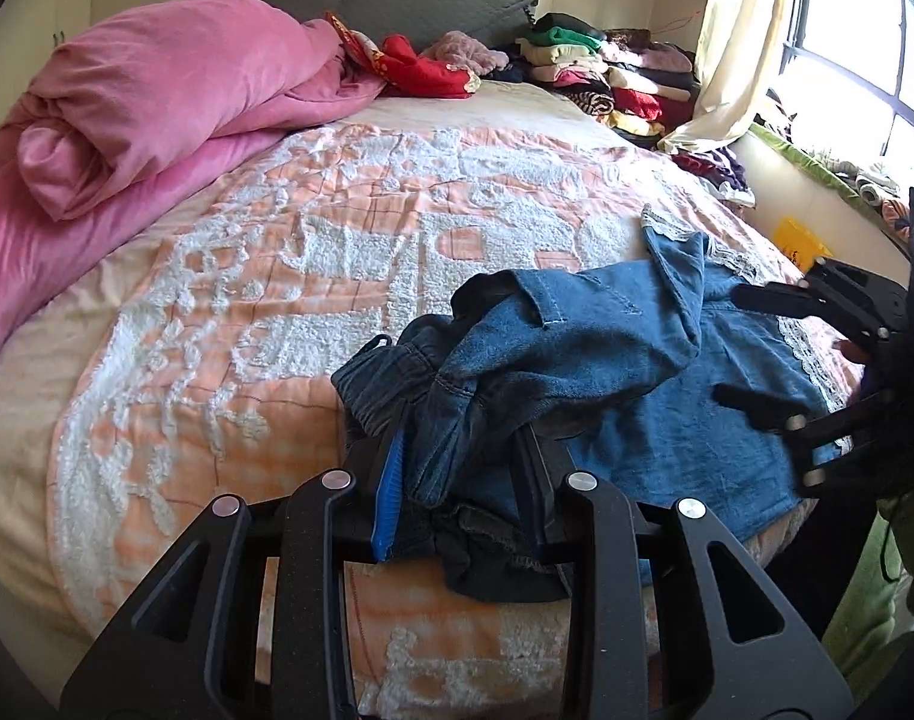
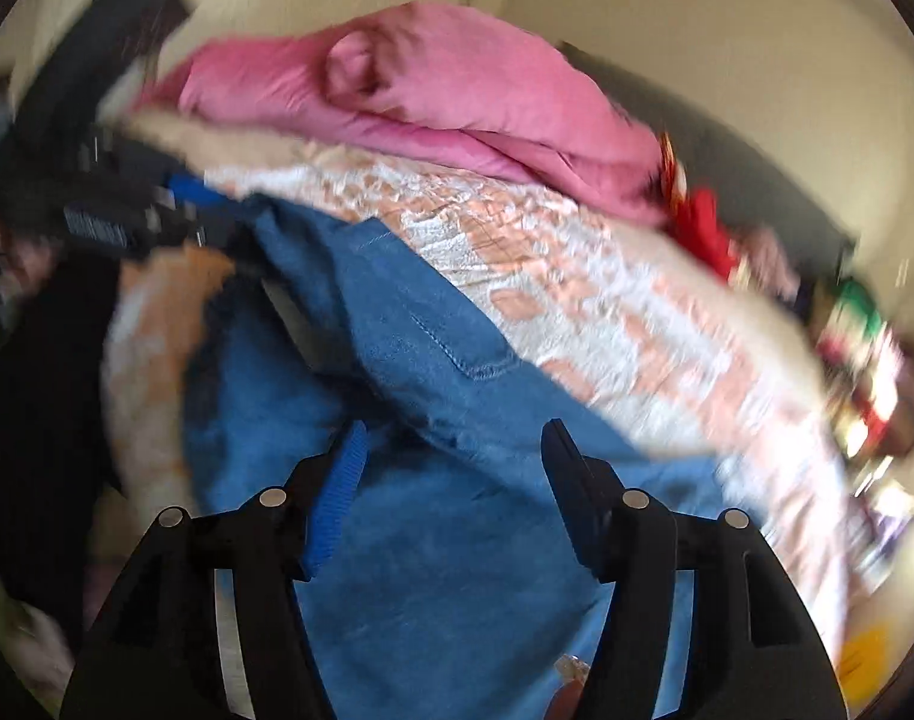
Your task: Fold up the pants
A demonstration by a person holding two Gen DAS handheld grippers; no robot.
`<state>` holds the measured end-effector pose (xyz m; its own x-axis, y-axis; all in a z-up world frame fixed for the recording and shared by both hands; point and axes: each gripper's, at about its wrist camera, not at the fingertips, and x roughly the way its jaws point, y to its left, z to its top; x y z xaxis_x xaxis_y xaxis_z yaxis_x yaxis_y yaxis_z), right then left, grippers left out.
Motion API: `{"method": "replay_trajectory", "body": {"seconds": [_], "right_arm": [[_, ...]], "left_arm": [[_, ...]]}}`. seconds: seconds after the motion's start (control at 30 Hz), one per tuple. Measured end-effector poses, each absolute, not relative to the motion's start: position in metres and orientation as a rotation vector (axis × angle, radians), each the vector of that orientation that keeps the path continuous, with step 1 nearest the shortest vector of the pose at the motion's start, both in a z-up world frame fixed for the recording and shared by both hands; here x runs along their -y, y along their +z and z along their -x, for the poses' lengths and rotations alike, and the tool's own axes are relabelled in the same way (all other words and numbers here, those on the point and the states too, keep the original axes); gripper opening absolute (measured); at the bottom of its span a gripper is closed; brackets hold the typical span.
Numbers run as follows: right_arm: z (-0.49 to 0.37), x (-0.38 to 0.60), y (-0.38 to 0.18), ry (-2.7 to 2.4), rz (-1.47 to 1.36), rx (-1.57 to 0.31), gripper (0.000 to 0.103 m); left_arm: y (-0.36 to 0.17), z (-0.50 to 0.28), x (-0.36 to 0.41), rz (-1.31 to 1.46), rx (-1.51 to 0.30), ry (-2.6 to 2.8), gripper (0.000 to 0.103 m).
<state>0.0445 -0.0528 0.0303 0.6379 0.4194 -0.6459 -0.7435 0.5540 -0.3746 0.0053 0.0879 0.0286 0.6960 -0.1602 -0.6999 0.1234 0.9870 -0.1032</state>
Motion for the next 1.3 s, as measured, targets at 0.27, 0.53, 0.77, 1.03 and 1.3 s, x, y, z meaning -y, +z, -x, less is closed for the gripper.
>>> {"method": "replay_trajectory", "body": {"seconds": [0.27,0.53,0.77,1.03,1.3], "right_arm": [[-0.067,0.038,0.015,0.787,0.652,-0.675,0.006],[-0.02,0.042,0.008,0.972,0.474,-0.799,0.006],[-0.019,0.025,-0.034,0.963,0.443,-0.934,0.009],[-0.017,0.033,-0.019,1.01,0.347,-0.946,0.021],[-0.02,0.039,0.004,0.899,0.322,-0.873,0.028]], "left_arm": [[0.028,-0.004,-0.088,0.012,-0.803,-0.13,0.028],[0.013,-0.005,-0.093,-0.018,-0.865,-0.115,0.031],[-0.003,0.008,-0.103,-0.009,-0.938,-0.096,0.039],[0.032,0.04,-0.118,0.026,-0.861,-0.06,0.043],[0.043,0.014,-0.076,0.015,-0.83,-0.207,0.043]]}}
